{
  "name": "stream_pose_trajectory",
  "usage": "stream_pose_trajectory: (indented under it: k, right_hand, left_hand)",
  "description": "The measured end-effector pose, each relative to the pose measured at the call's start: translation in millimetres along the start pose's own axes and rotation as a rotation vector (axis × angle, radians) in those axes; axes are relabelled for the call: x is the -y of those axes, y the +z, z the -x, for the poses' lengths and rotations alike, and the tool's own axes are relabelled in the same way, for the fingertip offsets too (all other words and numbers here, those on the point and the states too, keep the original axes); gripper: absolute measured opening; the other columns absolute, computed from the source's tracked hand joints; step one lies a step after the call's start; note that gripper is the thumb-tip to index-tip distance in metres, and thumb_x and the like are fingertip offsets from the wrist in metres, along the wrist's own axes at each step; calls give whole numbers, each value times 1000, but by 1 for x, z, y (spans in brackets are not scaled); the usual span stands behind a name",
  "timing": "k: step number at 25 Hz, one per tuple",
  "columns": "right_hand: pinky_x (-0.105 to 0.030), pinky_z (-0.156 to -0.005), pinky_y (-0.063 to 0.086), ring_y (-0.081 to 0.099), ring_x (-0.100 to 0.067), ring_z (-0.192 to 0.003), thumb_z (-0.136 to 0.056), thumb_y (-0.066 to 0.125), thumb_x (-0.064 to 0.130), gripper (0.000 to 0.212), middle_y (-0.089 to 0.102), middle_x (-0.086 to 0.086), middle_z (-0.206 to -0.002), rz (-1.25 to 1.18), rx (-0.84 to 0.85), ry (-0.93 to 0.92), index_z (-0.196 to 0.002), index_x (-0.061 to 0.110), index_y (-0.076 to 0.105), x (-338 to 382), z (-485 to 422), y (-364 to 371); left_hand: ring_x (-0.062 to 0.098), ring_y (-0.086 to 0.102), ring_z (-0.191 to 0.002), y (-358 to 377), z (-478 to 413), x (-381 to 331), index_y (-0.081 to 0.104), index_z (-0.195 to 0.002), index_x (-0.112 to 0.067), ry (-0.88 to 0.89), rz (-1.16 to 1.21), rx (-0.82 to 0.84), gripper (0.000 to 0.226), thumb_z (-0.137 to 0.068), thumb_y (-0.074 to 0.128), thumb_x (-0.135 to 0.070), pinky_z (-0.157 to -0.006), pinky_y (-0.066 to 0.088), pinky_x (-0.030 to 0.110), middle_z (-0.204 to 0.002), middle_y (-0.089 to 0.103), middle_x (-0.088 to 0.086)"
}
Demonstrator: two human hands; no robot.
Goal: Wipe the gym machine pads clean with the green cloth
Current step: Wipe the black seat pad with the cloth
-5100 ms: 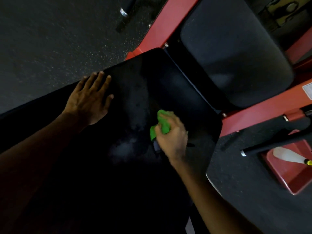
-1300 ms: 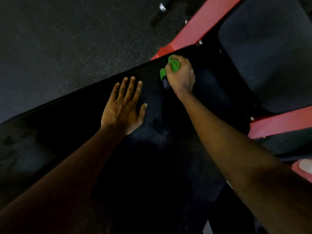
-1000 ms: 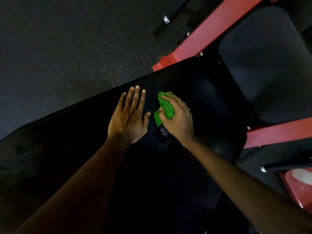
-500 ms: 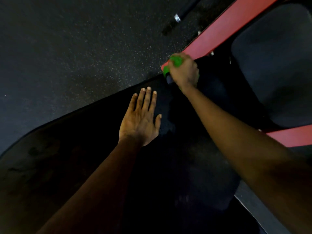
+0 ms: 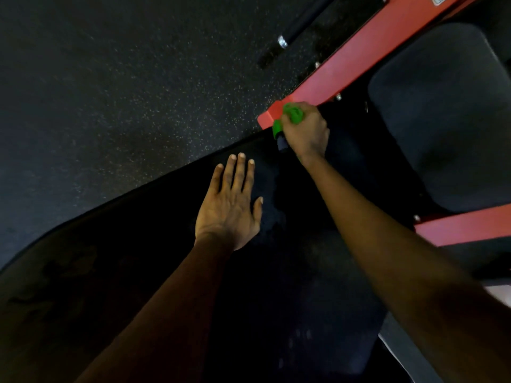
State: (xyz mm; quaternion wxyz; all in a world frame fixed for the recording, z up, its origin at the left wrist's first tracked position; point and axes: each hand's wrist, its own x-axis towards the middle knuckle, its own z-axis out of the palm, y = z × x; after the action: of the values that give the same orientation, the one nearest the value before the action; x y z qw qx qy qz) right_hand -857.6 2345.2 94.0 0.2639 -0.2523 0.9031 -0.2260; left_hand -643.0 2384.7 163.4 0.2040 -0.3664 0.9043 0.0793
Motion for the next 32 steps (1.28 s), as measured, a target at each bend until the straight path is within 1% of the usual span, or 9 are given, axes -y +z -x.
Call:
stream_pose_trajectory:
  k: [4, 6, 9, 14, 18, 22, 27, 29, 32]
  right_hand:
    - [-27, -95, 49, 63, -13, -113, -83, 64, 34, 35, 66, 10, -125, -78, 9, -262, -118, 31, 70, -11, 68, -3]
    - [-29, -93, 51, 64, -15, -112, -85, 62, 35, 33, 66, 8, -124, -76, -48, -239, -117, 29, 70, -10, 54, 0]
    - [-37, -92, 51, 62, -24, -114, -87, 56, 52, 41, 64, 3, -127, 12, -83, -121, -120, 29, 67, -1, 35, 10]
    - [-41, -114, 37, 44, -28, -138, -85, 55, 71, 68, 46, -5, -149, 76, 38, -301, -137, 28, 55, -20, 53, 13]
    - [-39, -104, 44, 55, -30, -125, -85, 61, 56, 52, 55, -4, -140, 73, 33, -263, -127, 25, 62, -10, 45, 8]
    - [-35, -100, 47, 60, -27, -117, -83, 63, 47, 42, 59, 1, -135, 36, 7, -263, -120, 27, 68, -6, 77, 2]
    - [-28, -106, 43, 55, -16, -128, -83, 63, 45, 41, 58, 6, -137, -22, 44, -485, -120, 29, 68, -20, 159, -5]
    - [-29, -101, 49, 61, -15, -119, -81, 63, 47, 42, 61, 10, -131, -14, -14, -434, -119, 31, 68, -18, 139, -4]
    - [-35, -90, 52, 64, -22, -110, -80, 63, 48, 40, 63, 5, -125, -11, -100, -173, -115, 31, 69, -3, 101, 2]
  left_hand:
    - [31, -4, -154, -3, -1, -1, -4, -158, -4, 4, 2, 15, 74, -100, 14, -48, -124, 3, 48, -166, -4, 18]
    - [31, -3, -154, -3, 0, 0, -3, -158, -4, -4, 3, 7, 74, -100, 15, -48, -125, 3, 48, -166, -2, 18]
    - [31, -4, -154, -4, 1, -1, -4, -158, -4, -7, -4, 20, 74, -101, 14, -48, -125, 2, 48, -166, -2, 18]
    - [31, -4, -154, -5, 0, -1, -4, -158, -4, -5, -14, 19, 75, -100, 14, -48, -125, 1, 48, -166, -3, 17]
    - [29, -2, -154, -13, 2, -2, -3, -158, -3, -7, -37, 34, 74, -102, 15, -48, -125, 1, 45, -166, -1, 16]
    - [28, 12, -153, -22, 21, 18, 13, -158, -3, -46, 5, 12, 72, -101, 24, -46, -125, 7, 44, -165, 15, 15]
    - [28, 24, -150, -17, 56, 57, 26, -156, -5, 3, -24, -43, 74, -97, 24, -50, -123, 18, 45, -162, 27, 16]
    - [27, 20, -152, -17, 56, 55, 21, -157, -3, 7, -37, -48, 74, -98, 22, -50, -124, 15, 43, -163, 23, 15]
    - [26, 8, -154, -17, 53, 51, 6, -158, -2, 10, -68, -40, 74, -101, 16, -49, -125, 8, 41, -166, 9, 14]
